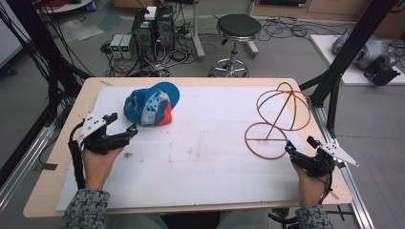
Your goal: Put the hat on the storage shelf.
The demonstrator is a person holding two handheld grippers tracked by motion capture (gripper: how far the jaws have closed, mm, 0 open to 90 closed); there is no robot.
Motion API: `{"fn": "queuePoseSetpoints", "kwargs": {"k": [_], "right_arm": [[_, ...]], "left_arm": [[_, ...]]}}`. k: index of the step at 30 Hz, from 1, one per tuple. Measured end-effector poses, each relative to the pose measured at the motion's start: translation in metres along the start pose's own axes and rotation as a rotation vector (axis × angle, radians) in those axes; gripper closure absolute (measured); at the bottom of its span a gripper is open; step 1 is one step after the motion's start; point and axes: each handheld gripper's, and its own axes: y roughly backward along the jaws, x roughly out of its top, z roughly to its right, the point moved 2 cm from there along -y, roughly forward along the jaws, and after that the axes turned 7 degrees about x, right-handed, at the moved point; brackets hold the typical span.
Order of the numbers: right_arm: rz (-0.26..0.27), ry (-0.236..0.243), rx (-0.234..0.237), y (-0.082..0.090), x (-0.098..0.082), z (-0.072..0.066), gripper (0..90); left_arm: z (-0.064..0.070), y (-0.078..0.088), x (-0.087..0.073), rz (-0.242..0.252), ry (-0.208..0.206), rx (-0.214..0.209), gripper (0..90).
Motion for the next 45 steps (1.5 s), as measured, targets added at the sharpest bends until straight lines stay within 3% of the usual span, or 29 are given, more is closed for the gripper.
{"fn": "queuePoseSetpoints", "kwargs": {"k": [2, 4, 14, 20, 24, 35, 39, 45], "right_arm": [[-0.001, -0.002, -0.001, 0.000, 0.000, 0.000, 10.2], [0.002, 0.005, 0.001, 0.000, 0.000, 0.000, 10.2], [0.004, 0.005, 0.004, -0.001, 0.000, 0.000, 10.2], [-0.001, 0.009, 0.006, -0.001, 0.000, 0.000, 10.2], [-0.001, 0.010, 0.004, -0.001, 0.000, 0.000, 10.2], [-0.004, 0.012, 0.006, -0.001, -0.001, 0.000, 10.2], [-0.002, 0.011, 0.006, -0.001, 0.000, 0.000, 10.2], [-0.002, 0.015, 0.002, 0.000, -0.001, 0.001, 10.2]], "left_arm": [[0.001, -0.009, 0.005, 0.007, -0.006, -0.002, 19.9], [0.002, -0.021, 0.011, 0.022, -0.024, 0.022, 20.4], [-0.001, -0.052, 0.021, 0.063, -0.012, 0.077, 19.6], [0.002, -0.080, 0.018, 0.025, -0.029, 0.085, 20.8], [0.004, -0.098, 0.007, -0.006, -0.027, 0.083, 24.0], [-0.004, -0.110, -0.004, -0.039, -0.002, 0.091, 34.1], [-0.005, -0.112, -0.007, -0.051, -0.006, 0.093, 34.7], [-0.003, -0.117, -0.011, -0.063, -0.012, 0.082, 43.1]]}}
